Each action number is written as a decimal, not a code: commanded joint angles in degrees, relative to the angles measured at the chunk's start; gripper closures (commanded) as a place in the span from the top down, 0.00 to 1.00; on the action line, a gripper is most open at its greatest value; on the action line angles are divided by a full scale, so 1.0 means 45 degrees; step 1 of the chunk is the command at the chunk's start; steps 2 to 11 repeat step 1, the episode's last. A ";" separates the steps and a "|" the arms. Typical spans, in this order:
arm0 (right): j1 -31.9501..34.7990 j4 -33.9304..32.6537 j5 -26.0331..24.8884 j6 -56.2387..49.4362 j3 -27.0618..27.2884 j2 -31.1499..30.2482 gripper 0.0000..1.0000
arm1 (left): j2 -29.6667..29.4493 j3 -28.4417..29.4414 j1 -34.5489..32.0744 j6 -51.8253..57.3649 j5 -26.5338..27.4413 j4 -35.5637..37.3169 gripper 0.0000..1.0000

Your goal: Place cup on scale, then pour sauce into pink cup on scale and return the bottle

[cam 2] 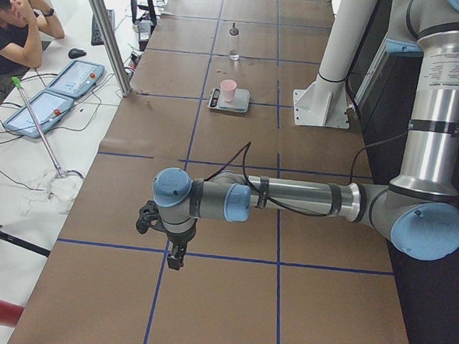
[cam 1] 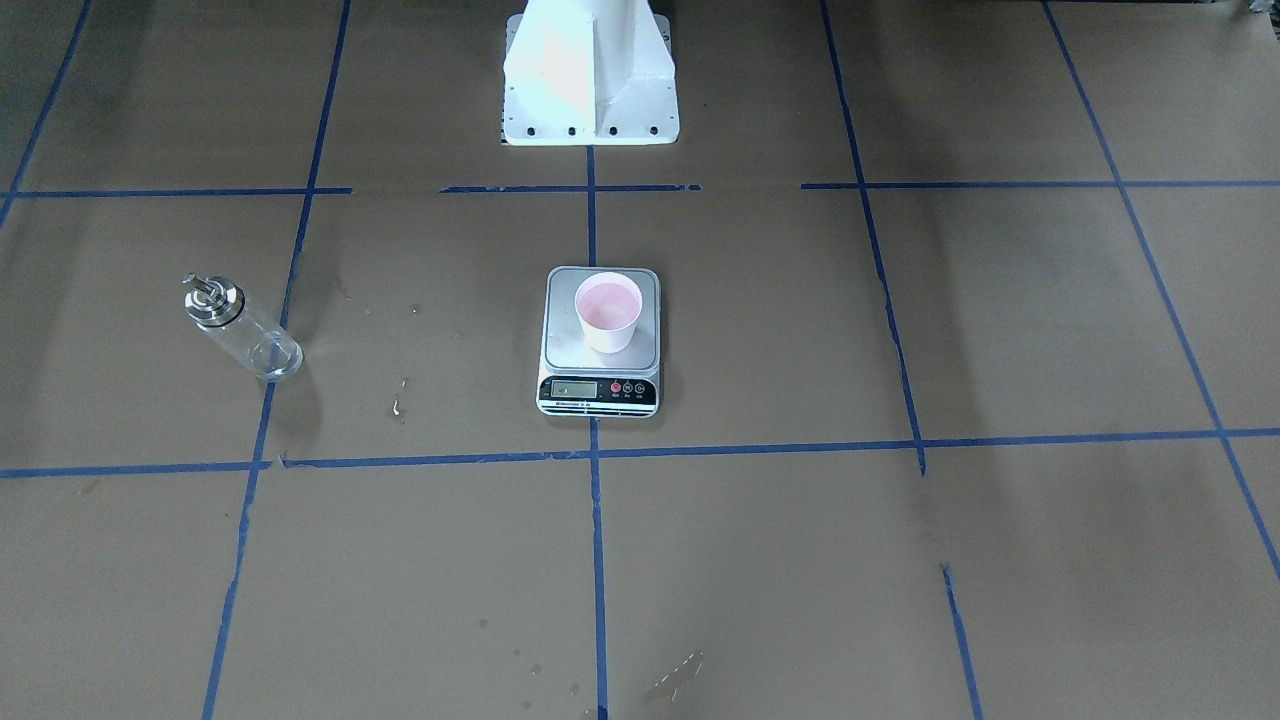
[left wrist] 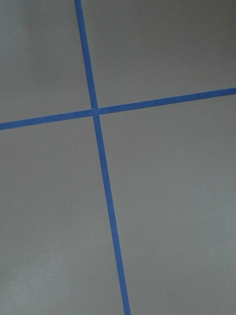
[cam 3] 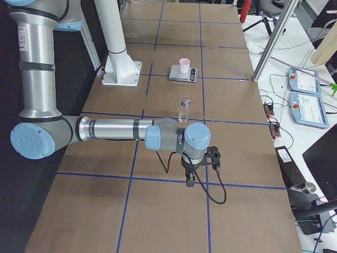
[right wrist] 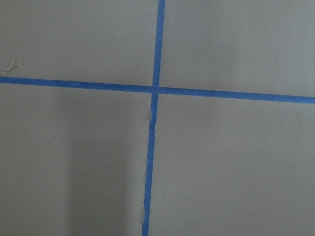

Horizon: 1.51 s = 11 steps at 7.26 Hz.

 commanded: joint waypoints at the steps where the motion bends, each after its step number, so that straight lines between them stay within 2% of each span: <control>1: 0.0000 0.0000 0.0000 0.0000 0.0000 0.0000 1.00 | 0.0019 0.0000 -0.0014 0.0000 0.0000 0.0019 1.00; 11: 0.0000 0.0000 0.0000 0.0000 0.0000 0.0000 1.00 | 0.0019 0.0000 -0.0014 0.0000 0.0000 0.0019 1.00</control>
